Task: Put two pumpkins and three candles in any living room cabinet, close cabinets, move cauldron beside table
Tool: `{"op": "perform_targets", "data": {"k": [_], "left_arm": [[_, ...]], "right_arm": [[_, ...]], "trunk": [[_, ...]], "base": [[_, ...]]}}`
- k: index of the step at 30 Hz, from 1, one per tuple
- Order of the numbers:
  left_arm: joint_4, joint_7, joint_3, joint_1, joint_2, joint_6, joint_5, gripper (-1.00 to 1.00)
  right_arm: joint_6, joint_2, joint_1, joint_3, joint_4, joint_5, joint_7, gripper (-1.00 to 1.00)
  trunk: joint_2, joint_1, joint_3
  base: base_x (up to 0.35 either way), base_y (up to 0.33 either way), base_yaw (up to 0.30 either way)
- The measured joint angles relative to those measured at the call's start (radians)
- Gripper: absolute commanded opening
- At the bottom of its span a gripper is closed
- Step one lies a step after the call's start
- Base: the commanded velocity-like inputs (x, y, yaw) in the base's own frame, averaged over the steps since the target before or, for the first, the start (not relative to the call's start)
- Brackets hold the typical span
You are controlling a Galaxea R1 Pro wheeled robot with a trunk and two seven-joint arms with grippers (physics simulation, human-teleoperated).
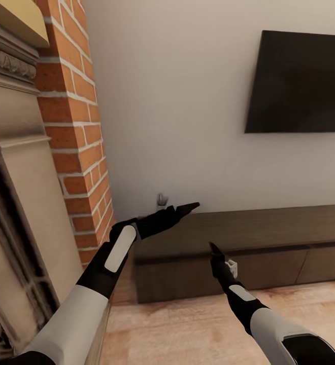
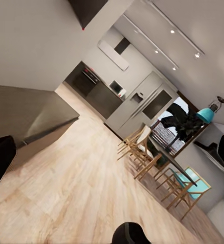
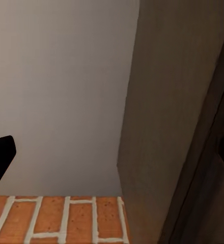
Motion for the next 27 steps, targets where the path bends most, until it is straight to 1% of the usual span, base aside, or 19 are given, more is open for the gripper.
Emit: {"op": "perform_targets", "data": {"k": [4, 9, 11, 12, 13, 15, 16, 27], "left_arm": [[0.0, 0.0, -0.001, 0.0, 0.0, -0.001, 0.0, 1.0], [-0.001, 0.0, -0.006, 0.0, -0.001, -0.001, 0.0, 1.0], [0.0, 0.0, -0.03, 0.0, -0.002, -0.001, 0.0, 1.0], [0.0, 0.001, -0.05, 0.0, -0.002, -0.002, -0.001, 1.0], [0.0, 0.001, -0.06, 0.0, -0.002, -0.005, -0.001, 1.0], [0.0, 0.001, -0.082, -0.001, -0.002, -0.03, -0.001, 1.0], [0.0, 0.001, -0.093, -0.002, -0.002, -0.057, -0.001, 1.0], [0.0, 0.0, -0.099, -0.003, -0.002, -0.073, -0.001, 1.0]], "right_arm": [[-0.006, 0.0, 0.0, 0.0, 0.0, 0.0, 0.0, 1.0], [-0.007, 0.0, 0.0, 0.0, 0.0, 0.002, 0.0, 1.0], [-0.008, 0.0, 0.0, 0.0, 0.0, 0.002, 0.0, 1.0], [-0.008, 0.001, 0.0, 0.0, 0.0, 0.002, 0.0, 1.0], [-0.008, 0.001, 0.0, 0.0, 0.0, 0.002, 0.0, 1.0], [-0.008, 0.001, 0.0, 0.0, 0.0, 0.002, 0.0, 1.0], [-0.008, 0.0, 0.001, 0.0, 0.0, 0.002, -0.001, 1.0], [-0.009, 0.001, 0.0, 0.0, 0.0, 0.002, -0.001, 1.0]], "trunk": [[0.0, 0.0, 0.0], [0.0, 0.0, 0.0], [0.0, 0.001, 0.0], [0.0, 0.001, 0.0], [0.0, 0.001, 0.0], [0.0, 0.001, 0.0], [0.0, 0.001, 0.0], [0.0, 0.001, 0.0]], "base": [[0.244, 0.0, 0.0], [0.073, 0.0, 0.0], [0.022, 0.0, 0.0], [0.014, 0.0, 0.0], [0.009, 0.0, 0.0], [0.004, 0.0, 0.0], [0.001, 0.0, 0.0], [0.0, 0.0, 0.0]]}}
